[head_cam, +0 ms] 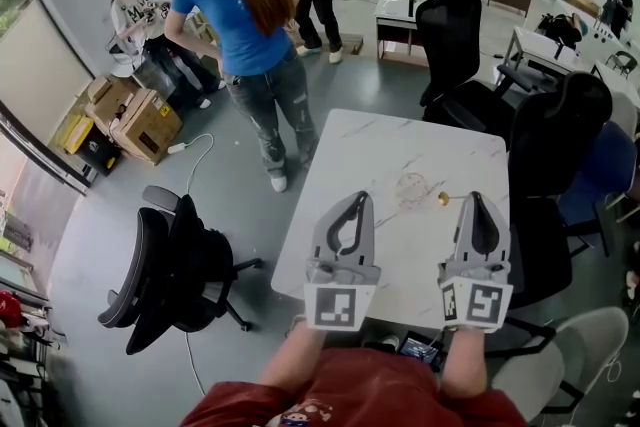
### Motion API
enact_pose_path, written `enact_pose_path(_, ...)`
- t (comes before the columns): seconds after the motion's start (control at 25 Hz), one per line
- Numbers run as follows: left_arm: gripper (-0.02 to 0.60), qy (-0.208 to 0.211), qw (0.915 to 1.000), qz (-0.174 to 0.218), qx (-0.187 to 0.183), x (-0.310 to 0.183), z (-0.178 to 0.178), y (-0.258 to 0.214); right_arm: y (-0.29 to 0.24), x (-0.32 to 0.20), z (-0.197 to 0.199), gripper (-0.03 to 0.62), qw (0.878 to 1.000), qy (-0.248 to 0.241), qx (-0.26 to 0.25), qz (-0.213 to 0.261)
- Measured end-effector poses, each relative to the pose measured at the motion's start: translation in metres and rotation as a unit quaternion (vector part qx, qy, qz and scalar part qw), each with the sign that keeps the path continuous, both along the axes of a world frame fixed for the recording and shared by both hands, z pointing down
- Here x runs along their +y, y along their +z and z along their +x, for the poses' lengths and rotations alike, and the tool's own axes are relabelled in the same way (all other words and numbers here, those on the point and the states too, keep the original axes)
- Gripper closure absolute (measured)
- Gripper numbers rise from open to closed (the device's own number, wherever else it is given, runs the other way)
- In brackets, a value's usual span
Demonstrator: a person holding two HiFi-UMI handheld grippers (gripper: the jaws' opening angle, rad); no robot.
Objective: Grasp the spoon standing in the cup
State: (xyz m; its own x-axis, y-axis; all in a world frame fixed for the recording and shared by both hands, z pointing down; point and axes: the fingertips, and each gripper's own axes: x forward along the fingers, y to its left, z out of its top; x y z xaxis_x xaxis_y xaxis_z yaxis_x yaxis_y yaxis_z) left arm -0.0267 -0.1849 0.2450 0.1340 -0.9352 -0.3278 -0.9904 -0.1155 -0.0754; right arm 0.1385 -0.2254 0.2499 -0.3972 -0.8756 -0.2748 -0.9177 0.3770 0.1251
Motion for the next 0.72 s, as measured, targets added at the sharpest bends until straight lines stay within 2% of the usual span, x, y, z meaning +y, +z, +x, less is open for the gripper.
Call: enact_pose_path(0.72, 0.575, 0.001, 1.0, -0.01, 0.0, -0.0103, 0.0004, 0.0013, 0.0034, -0.0104, -0.0066, 0.579, 1.0, -0.01, 0.012, -0.008)
